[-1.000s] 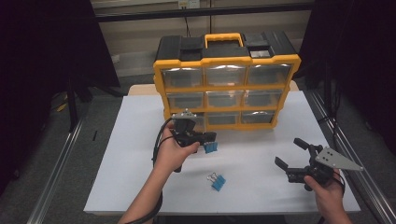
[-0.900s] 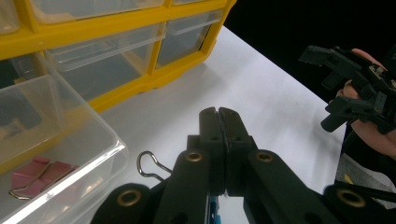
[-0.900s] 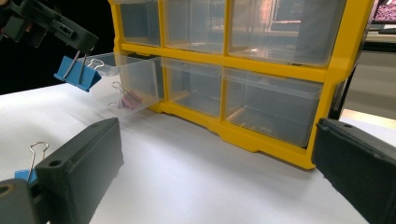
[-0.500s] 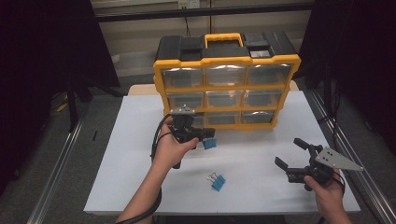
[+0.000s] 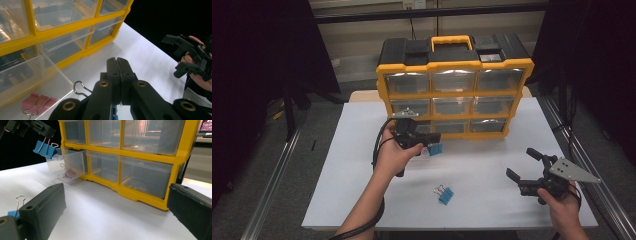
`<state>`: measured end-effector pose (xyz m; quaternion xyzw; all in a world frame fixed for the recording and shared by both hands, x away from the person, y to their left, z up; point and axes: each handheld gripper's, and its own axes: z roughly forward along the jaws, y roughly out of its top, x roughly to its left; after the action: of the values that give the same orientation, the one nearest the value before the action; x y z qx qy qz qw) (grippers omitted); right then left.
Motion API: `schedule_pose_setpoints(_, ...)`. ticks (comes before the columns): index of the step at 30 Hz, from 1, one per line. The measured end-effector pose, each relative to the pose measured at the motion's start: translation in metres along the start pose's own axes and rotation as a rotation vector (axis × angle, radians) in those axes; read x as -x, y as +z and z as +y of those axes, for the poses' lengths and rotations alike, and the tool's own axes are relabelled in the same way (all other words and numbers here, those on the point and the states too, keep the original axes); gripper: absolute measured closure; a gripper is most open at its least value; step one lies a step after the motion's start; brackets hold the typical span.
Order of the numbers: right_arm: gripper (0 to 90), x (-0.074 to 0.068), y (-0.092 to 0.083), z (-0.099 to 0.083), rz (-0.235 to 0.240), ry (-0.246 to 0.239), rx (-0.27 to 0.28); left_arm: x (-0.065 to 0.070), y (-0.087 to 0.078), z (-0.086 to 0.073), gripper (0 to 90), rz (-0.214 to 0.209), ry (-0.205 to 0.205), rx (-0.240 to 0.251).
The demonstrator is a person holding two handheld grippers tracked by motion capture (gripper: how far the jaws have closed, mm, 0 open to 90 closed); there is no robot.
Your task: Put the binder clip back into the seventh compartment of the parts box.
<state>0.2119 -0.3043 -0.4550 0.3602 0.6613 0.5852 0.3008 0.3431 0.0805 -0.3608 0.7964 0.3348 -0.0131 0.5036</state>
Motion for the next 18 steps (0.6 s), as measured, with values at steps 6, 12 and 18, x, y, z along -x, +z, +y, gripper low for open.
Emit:
schedule_pose_setpoints(6,1.4,0.0001,0.0002,-0.0001,0.000,0.000,-0.002,-0.0031,-0.0011,0.0011,89.5,0.007,-0.004,0.010)
schedule_pose_setpoints(12,1.4,-0.0001,0.0002,-0.0002,0.000,0.000,-0.002,-0.0054,-0.0021,0.0041,89.5,0.021,-0.005,0.014)
schedule_pose_setpoints(18,1.4,0.0001,0.0003,-0.0002,-0.001,0.002,-0.002,-0.0082,-0.0025,0.0070,89.5,0.033,-0.010,0.026)
